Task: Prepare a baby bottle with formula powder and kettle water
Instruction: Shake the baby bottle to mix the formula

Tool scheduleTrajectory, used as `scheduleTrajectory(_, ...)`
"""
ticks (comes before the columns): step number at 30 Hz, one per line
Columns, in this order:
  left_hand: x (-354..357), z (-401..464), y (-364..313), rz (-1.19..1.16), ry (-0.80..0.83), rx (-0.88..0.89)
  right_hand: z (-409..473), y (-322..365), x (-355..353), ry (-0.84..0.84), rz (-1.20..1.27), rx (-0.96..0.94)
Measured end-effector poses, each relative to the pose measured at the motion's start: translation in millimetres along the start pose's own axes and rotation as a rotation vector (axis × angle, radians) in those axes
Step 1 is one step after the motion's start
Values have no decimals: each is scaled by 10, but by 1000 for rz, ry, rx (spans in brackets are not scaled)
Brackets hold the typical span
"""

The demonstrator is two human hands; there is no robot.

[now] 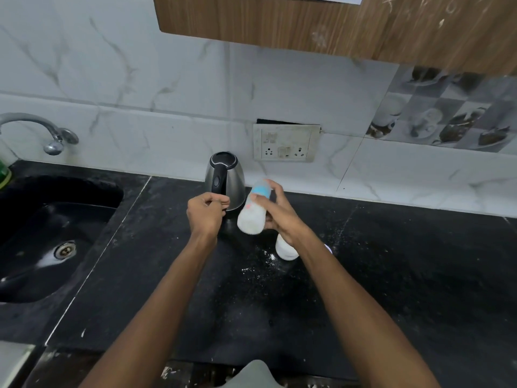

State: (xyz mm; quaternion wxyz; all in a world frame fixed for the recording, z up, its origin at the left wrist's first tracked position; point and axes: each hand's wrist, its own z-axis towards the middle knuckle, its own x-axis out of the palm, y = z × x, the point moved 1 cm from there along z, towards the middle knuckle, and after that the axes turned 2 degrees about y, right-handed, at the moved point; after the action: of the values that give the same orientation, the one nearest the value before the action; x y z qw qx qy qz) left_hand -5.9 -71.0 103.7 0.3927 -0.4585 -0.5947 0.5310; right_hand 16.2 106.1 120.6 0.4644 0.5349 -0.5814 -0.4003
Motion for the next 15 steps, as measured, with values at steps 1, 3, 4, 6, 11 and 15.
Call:
scheduleTrajectory(1, 0, -8, 1, 8, 10, -1, 4, -8, 7, 1, -24, -21)
scheduleTrajectory(3, 6, -13, 16, 1, 18, -9, 14, -2, -23, -85, 68, -30)
scheduleTrajectory(4, 6, -21, 30, 1, 19, -8, 8, 12, -27, -91, 102, -22)
scheduleTrajectory(6, 1, -43, 35, 12, 26, -6, 1, 47, -7, -43, 44, -24)
scheduleTrajectory(11, -32, -63, 29, -7, 15, -12, -30, 83, 20, -81, 86, -72)
scheduleTrajectory(15, -44, -75, 18, -9, 13, -13, -24, 121, 36, -49, 42, -108)
